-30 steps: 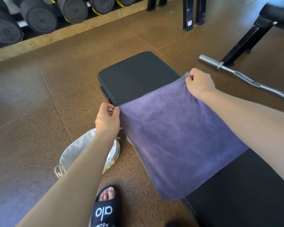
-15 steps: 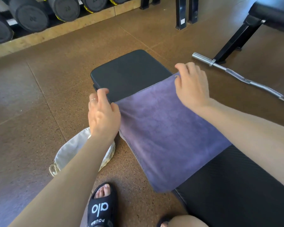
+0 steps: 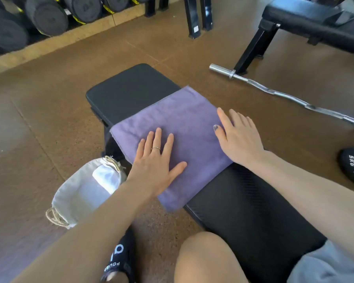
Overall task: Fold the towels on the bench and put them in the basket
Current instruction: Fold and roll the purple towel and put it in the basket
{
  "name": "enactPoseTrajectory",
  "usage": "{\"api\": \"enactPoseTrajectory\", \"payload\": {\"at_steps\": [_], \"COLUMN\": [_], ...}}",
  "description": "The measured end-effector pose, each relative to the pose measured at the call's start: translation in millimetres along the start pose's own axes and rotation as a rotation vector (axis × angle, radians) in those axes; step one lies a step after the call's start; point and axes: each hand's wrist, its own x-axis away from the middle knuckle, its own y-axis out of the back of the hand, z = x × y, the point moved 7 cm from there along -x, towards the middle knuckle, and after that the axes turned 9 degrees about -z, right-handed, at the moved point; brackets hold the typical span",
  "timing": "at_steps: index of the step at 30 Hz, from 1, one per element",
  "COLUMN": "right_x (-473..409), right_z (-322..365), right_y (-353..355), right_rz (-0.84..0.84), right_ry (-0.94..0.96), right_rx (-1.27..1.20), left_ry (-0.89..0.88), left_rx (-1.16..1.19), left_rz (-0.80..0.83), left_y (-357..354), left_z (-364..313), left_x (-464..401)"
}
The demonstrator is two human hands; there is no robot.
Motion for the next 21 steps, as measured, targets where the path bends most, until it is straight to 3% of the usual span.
{"api": "enactPoseTrajectory", "payload": {"at_steps": [4, 10, 13, 16, 21], "right_x": [40, 37, 25, 13, 7], "right_z": [36, 0, 34, 85, 73], "right_y": [-3, -3, 12, 10, -17], "right_rz": [0.028, 0.118, 0.064, 0.054, 0.104], "right_ry": [0.262, 0.045, 0.130, 0.296, 0.221], "right_rx": [-0.068, 0.022, 0.005, -0.104, -0.059], "left_ry": [-0.057, 0.087, 0.135, 0.067, 0.242], "left_rx": [0.027, -0.026, -0.016, 0.019, 0.062], "left_rz": [0.050, 0.059, 0.017, -0.012, -0.043], "left_y": [-3, -4, 4, 5, -4], "left_z": [-26, 13, 16, 7, 73], "left_x": [12, 11, -3, -24, -31]}}
